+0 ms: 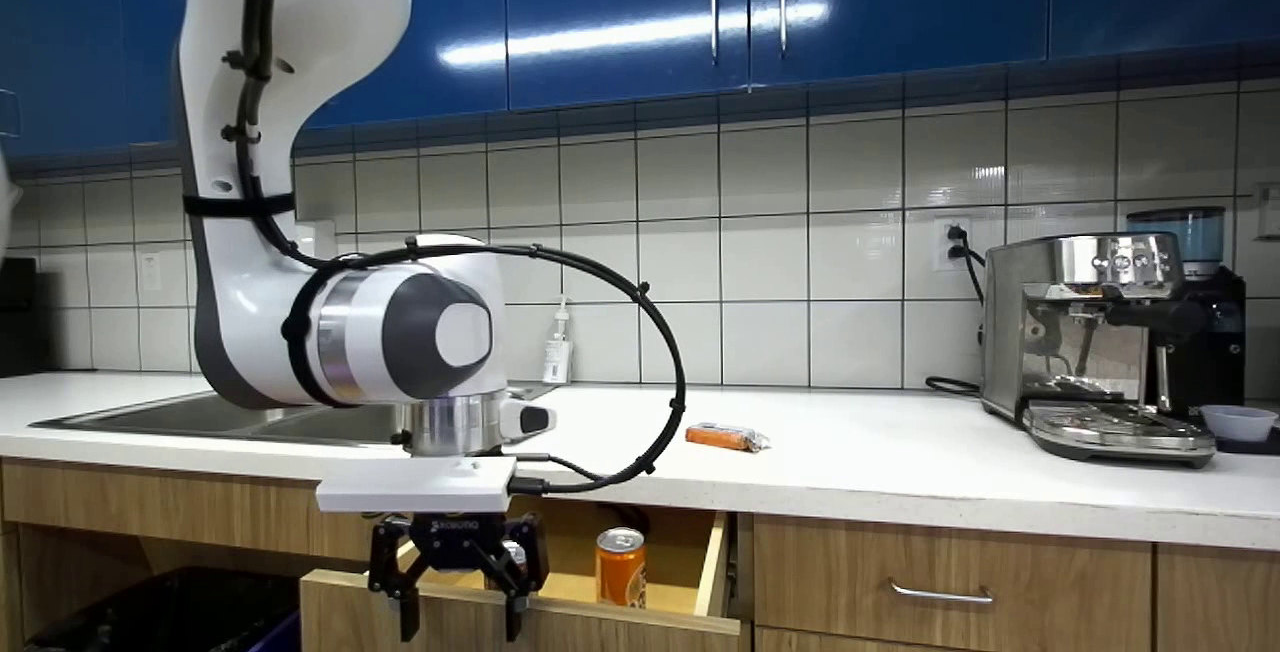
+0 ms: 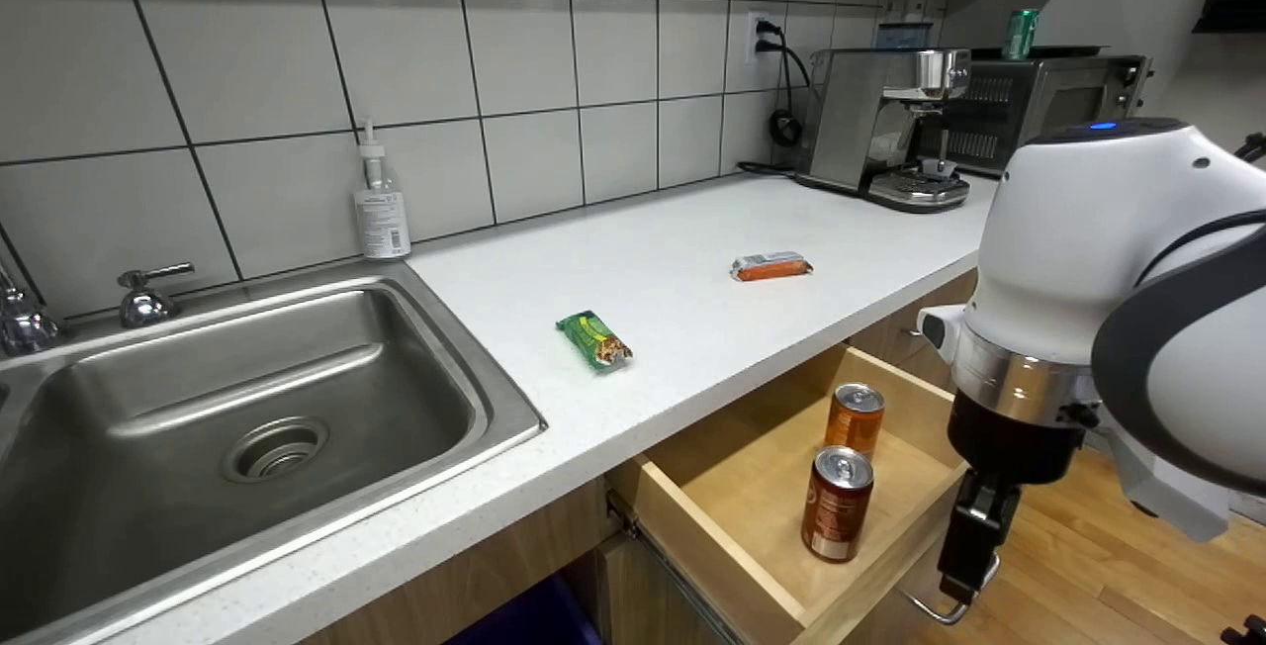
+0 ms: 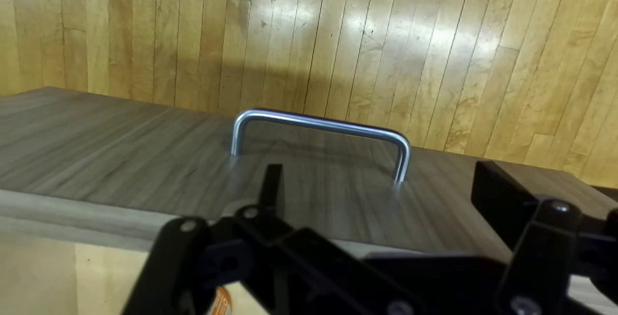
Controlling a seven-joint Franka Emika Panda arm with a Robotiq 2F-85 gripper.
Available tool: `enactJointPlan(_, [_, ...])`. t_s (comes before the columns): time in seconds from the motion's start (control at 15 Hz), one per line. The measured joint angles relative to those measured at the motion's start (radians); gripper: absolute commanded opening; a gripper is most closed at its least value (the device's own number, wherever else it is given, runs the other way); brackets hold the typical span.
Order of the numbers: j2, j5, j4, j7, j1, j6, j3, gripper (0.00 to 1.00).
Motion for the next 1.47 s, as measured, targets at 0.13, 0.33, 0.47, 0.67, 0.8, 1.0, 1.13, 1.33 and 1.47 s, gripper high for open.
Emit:
enactJointPlan(0.13, [0.001,-0.004,0.000,0.035,0.000,0.015,-0.006,1.00])
enactJointPlan(0.33, [0.002,-0.004,0.000,0.074,0.000,0.037,-0.013,1.00])
enactJointPlan(0.47, [0.002,-0.006,0.000,0.091,0.000,0.047,-0.017,1.00])
enactJointPlan(0.67, [0.002,-0.014,0.000,0.108,0.000,0.056,-0.027,1.00])
enactJointPlan(0.8, [0.002,-0.023,0.000,0.111,0.000,0.058,-0.033,1.00])
enactJointPlan(1.0, [0.002,-0.024,0.000,0.112,0.000,0.058,-0.040,1.00])
enactJointPlan(1.13, [0.002,-0.024,0.000,0.112,0.000,0.058,-0.041,1.00])
enactJointPlan(1.33, [0.002,-0.025,0.001,0.112,0.000,0.058,-0.044,1.00])
enactJointPlan(1.47, [0.001,-0.029,0.001,0.112,0.000,0.059,-0.050,1.00])
